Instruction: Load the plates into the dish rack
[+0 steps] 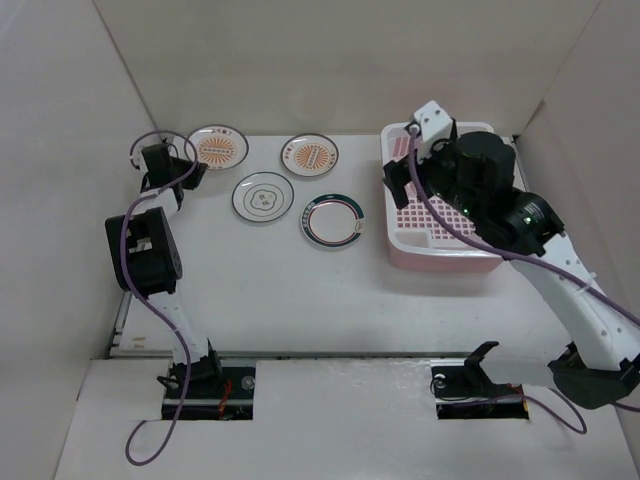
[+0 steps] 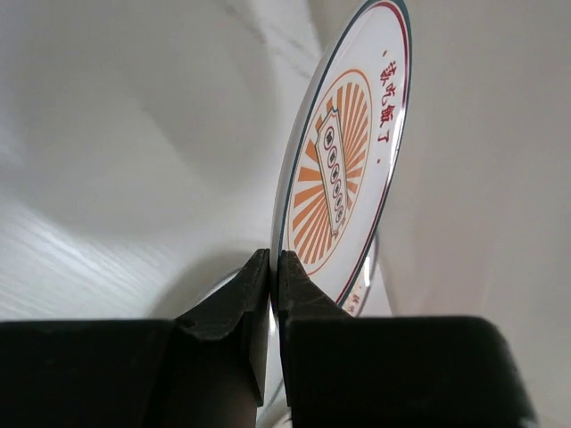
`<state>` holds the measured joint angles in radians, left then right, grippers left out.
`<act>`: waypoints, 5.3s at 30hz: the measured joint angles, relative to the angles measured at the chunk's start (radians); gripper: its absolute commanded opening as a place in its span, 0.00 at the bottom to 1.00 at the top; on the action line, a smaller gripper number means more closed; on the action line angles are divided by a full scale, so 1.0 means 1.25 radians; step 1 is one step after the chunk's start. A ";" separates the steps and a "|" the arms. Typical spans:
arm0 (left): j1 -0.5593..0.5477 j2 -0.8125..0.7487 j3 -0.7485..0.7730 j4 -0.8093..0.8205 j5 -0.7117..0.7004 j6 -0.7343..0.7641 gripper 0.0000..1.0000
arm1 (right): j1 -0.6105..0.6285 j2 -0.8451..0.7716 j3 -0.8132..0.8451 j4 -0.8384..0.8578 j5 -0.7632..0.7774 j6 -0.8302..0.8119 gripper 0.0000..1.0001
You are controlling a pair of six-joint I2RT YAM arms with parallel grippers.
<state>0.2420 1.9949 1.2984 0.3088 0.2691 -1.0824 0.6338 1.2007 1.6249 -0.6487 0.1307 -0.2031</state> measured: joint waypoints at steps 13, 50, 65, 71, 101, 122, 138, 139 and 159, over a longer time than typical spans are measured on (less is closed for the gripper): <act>-0.092 -0.307 0.125 -0.496 -0.032 0.015 0.00 | 0.239 0.255 -0.066 0.159 0.155 -0.343 1.00; -0.243 -0.475 0.115 -0.821 0.097 -0.005 0.00 | 0.254 0.524 0.103 0.229 0.048 -0.439 0.16; -0.241 -0.480 0.098 -0.754 0.117 0.032 0.19 | 0.272 0.521 0.051 0.273 0.060 -0.446 0.00; -0.247 -0.477 0.123 -0.625 0.200 0.047 1.00 | 0.273 0.486 0.019 0.280 0.064 -0.370 0.00; -0.370 -0.390 0.120 -0.720 -0.376 0.429 1.00 | -0.330 0.291 -0.100 0.285 -0.314 0.191 0.00; -0.341 -0.390 0.119 -0.699 -0.347 0.450 1.00 | -0.365 0.342 -0.222 0.379 -0.299 0.311 0.00; -0.341 -0.390 0.118 -0.699 -0.344 0.450 1.00 | -0.376 0.393 -0.222 0.406 -0.281 0.310 0.00; -0.341 -0.390 0.118 -0.699 -0.344 0.450 1.00 | -0.376 0.398 -0.222 0.406 -0.281 0.308 0.00; -0.339 -0.388 0.111 -0.693 -0.328 0.453 1.00 | -0.377 0.421 -0.213 0.400 -0.258 0.263 0.64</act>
<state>-0.1814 1.5101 1.4376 -0.5571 -0.1410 -0.5159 0.1631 1.7267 1.3586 -0.1482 -0.1925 0.1253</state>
